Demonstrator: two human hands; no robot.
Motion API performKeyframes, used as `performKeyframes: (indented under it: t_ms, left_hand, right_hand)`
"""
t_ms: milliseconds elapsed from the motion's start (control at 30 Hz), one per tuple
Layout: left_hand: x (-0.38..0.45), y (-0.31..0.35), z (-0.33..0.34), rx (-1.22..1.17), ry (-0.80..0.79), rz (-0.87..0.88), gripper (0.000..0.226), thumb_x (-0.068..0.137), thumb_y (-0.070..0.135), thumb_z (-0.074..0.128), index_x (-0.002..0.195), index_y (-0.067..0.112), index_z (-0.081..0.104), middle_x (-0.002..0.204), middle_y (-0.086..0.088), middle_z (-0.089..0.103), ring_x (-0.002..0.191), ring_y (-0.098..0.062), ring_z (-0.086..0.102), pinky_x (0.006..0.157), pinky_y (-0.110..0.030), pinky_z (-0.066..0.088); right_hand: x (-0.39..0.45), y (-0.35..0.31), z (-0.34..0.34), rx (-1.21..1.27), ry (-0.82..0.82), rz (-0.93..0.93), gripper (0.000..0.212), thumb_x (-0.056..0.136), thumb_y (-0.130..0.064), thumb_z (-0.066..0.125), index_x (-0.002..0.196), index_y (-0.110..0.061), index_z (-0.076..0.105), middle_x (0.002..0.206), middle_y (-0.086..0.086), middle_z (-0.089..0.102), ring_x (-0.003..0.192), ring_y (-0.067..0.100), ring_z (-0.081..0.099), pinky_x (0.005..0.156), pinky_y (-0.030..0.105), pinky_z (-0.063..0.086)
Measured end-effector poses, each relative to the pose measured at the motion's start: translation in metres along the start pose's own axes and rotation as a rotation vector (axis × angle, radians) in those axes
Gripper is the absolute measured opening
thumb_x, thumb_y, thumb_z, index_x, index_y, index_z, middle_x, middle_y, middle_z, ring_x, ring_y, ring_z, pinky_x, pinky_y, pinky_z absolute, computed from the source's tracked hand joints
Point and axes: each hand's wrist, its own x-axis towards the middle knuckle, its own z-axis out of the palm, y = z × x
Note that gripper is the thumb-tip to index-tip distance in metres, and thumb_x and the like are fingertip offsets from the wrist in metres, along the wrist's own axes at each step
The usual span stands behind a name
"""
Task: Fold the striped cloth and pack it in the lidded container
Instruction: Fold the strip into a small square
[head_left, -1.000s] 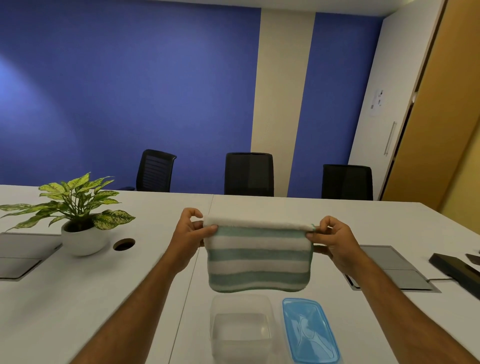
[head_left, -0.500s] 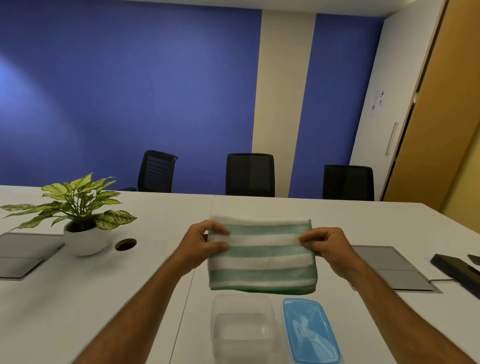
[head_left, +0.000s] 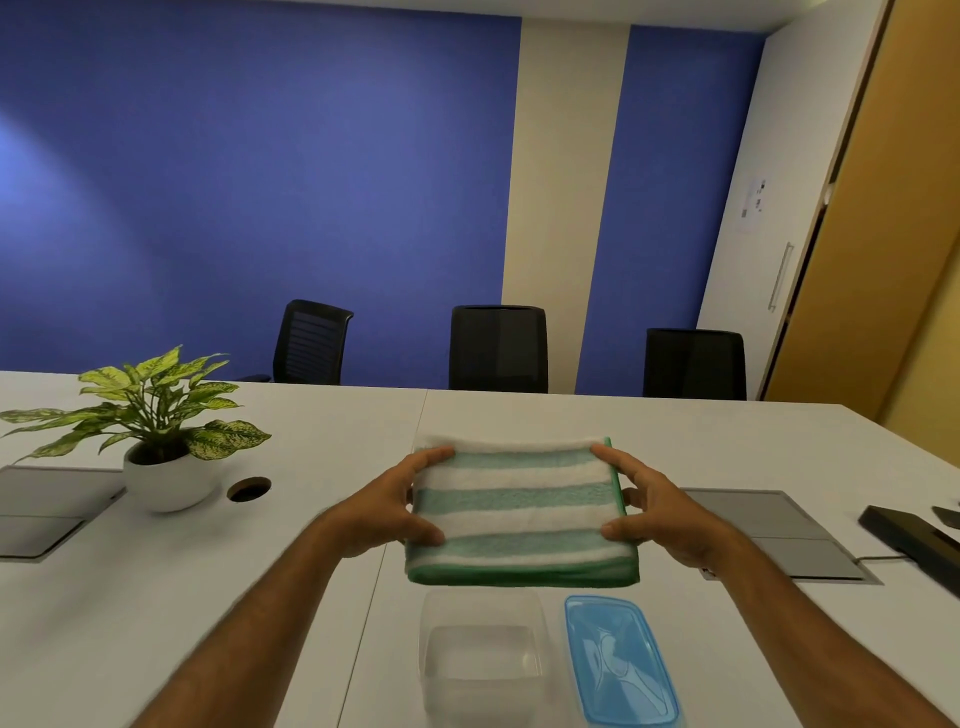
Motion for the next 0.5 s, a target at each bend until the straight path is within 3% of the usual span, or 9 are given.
performKeyframes:
  t_ms: [300, 433, 500]
  left_hand:
    - [0.0, -0.004, -0.001, -0.038, -0.031, -0.051, 0.1, 0.074, -0.016, 0.075, 0.149, 0.035, 0.032, 0.144, -0.006, 0.033, 0.124, -0.033, 0.049, 0.085, -0.052, 0.059]
    - [0.003, -0.012, 0.001, 0.021, -0.014, -0.088, 0.105, 0.07, -0.013, 0.079, 0.149, 0.037, 0.031, 0.142, -0.008, 0.035, 0.121, -0.03, 0.051, 0.083, -0.05, 0.06]
    - [0.005, -0.013, 0.004, 0.076, -0.023, -0.097, 0.111, 0.067, -0.009, 0.084, 0.151, 0.037, 0.027, 0.144, -0.006, 0.032, 0.121, -0.027, 0.049, 0.084, -0.046, 0.061]
  right_hand:
    - [0.0, 0.018, 0.001, 0.195, 0.005, 0.009, 0.087, 0.075, 0.026, 0.06, 0.134, -0.037, 0.049, 0.138, 0.004, 0.052, 0.127, 0.047, 0.049, 0.098, 0.074, 0.039]
    - [0.002, 0.018, 0.008, 0.125, 0.028, 0.064, 0.09, 0.074, 0.025, 0.059, 0.137, -0.038, 0.045, 0.132, 0.004, 0.053, 0.121, 0.043, 0.054, 0.095, 0.067, 0.047]
    - [0.004, 0.016, 0.012, 0.071, 0.032, 0.098, 0.096, 0.071, 0.021, 0.061, 0.145, -0.035, 0.037, 0.127, 0.007, 0.056, 0.111, 0.035, 0.06, 0.085, 0.055, 0.058]
